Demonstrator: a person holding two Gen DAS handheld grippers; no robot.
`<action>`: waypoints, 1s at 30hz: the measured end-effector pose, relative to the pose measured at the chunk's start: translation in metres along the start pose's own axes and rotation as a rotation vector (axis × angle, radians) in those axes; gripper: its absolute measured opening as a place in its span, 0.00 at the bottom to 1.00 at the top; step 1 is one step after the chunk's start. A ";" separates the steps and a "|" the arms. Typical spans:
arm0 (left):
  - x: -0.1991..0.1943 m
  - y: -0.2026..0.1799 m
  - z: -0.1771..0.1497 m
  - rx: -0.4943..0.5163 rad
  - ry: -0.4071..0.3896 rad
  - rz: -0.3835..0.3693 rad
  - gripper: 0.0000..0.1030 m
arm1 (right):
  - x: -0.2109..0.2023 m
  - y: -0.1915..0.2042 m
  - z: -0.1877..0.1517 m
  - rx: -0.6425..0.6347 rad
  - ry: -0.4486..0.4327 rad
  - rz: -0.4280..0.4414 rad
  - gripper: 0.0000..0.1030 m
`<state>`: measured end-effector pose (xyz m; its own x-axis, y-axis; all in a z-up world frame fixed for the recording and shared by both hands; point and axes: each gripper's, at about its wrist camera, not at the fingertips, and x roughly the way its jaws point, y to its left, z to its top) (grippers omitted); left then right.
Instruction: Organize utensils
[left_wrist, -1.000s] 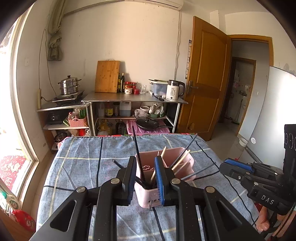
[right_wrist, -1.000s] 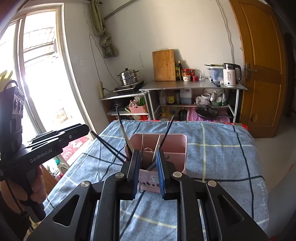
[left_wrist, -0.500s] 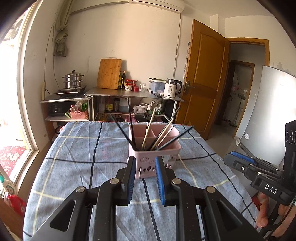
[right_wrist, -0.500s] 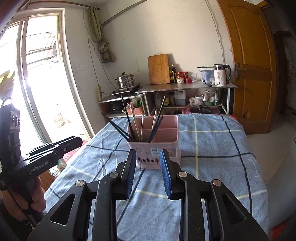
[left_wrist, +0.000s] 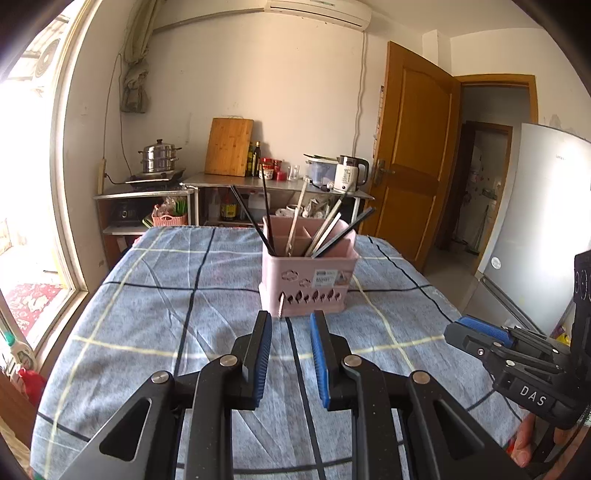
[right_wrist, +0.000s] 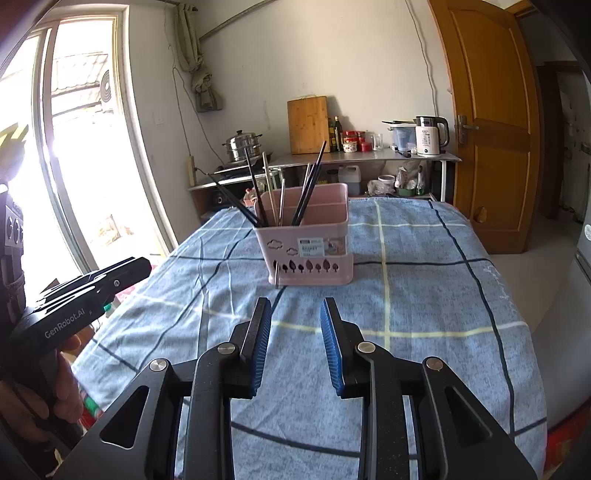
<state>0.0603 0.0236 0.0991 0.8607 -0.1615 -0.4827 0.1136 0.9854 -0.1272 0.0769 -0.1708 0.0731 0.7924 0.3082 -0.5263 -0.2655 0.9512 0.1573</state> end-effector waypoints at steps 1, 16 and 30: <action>-0.001 -0.003 -0.004 0.007 0.003 -0.004 0.20 | -0.001 0.001 -0.003 -0.007 0.001 -0.004 0.28; -0.012 -0.001 -0.036 -0.022 -0.025 -0.029 0.20 | -0.015 0.006 -0.035 -0.011 -0.031 -0.045 0.28; -0.006 -0.003 -0.052 -0.001 -0.037 -0.011 0.20 | -0.014 0.013 -0.046 -0.038 -0.060 -0.075 0.29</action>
<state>0.0288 0.0191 0.0575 0.8772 -0.1700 -0.4490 0.1225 0.9835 -0.1331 0.0371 -0.1633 0.0447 0.8421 0.2375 -0.4842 -0.2239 0.9708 0.0866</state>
